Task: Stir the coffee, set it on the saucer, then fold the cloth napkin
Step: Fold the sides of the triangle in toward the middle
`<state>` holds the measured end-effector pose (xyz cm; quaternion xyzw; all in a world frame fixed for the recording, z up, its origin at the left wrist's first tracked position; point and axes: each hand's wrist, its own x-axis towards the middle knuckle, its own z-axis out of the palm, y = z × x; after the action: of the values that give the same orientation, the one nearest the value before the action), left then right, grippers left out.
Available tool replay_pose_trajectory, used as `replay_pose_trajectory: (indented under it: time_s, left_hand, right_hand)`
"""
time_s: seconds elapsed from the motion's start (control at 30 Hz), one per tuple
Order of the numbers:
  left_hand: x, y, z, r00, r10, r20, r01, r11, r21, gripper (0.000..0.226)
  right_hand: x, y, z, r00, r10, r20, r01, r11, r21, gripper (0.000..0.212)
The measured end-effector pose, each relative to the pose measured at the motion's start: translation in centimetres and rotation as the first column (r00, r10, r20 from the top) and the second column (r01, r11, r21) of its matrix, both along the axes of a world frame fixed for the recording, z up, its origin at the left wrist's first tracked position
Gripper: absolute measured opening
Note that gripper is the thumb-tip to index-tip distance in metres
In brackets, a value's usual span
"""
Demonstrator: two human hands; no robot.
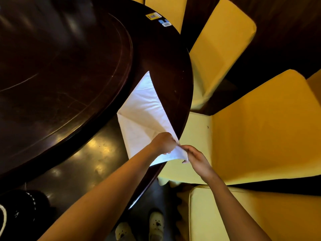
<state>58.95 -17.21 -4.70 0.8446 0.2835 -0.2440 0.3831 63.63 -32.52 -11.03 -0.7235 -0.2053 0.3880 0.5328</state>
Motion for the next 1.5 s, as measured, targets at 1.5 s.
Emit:
replay_pose_trajectory:
  time_s: [1.5]
  left_hand:
    - [-8.8,13.5,-4.4,0.637,0.582,0.506,-0.711,0.697,0.093,0.030]
  right_hand:
    - [-0.7,2.8,0.0,0.944,-0.284,0.166,0.311,0.935,-0.172,0.008]
